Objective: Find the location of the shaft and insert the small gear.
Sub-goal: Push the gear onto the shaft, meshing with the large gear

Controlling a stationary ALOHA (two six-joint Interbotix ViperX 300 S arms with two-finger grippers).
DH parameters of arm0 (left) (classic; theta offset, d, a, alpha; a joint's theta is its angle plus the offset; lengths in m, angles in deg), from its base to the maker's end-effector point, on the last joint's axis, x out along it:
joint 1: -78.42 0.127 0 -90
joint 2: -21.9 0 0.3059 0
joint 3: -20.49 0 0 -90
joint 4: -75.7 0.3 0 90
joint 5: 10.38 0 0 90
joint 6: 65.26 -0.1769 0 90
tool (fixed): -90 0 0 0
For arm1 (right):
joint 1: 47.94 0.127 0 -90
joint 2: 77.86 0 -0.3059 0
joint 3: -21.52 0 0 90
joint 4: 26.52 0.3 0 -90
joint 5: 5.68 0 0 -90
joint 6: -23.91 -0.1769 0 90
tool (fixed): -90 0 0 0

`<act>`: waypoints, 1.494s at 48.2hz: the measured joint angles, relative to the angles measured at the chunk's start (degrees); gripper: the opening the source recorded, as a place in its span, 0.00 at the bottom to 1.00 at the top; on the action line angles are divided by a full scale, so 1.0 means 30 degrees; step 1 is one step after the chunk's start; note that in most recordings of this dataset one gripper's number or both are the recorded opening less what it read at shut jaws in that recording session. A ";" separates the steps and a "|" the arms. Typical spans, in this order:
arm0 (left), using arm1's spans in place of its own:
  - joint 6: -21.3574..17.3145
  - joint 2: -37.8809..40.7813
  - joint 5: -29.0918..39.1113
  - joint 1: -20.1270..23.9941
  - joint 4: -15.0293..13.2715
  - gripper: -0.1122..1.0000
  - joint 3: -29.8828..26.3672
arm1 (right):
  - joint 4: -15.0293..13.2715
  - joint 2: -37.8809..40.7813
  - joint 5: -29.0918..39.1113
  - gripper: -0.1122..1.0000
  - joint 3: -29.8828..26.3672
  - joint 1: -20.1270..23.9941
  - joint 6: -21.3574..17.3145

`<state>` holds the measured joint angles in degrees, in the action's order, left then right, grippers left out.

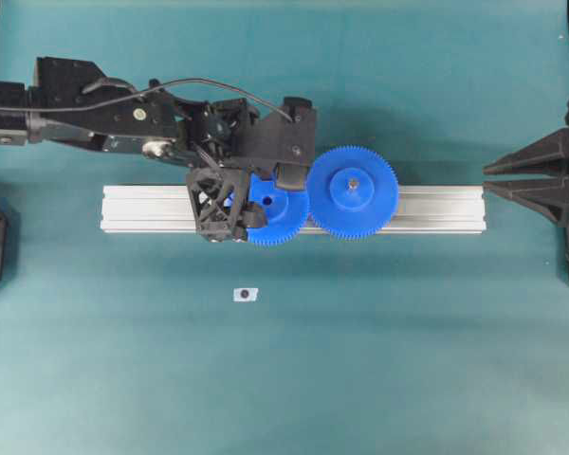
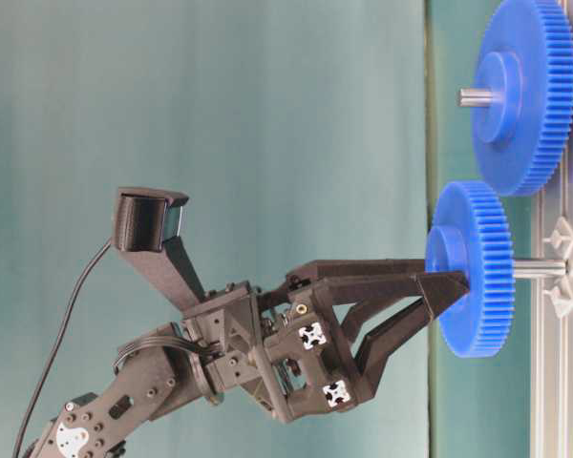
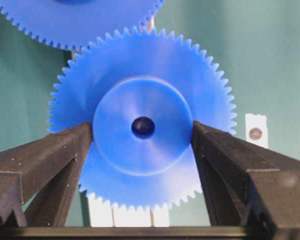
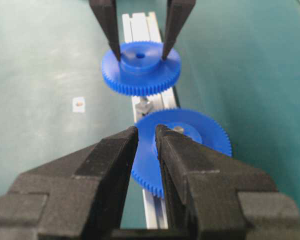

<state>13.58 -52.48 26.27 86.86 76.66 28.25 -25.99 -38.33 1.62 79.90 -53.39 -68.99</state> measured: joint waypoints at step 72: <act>0.0234 0.1553 -0.0205 -0.0938 0.0029 0.10 -0.1611 | 0.0029 -0.0088 0.0029 0.41 0.0000 -0.0381 0.0000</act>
<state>14.29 -47.82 25.66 84.05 76.75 23.42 -25.90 -38.59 1.71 79.90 -54.53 -68.99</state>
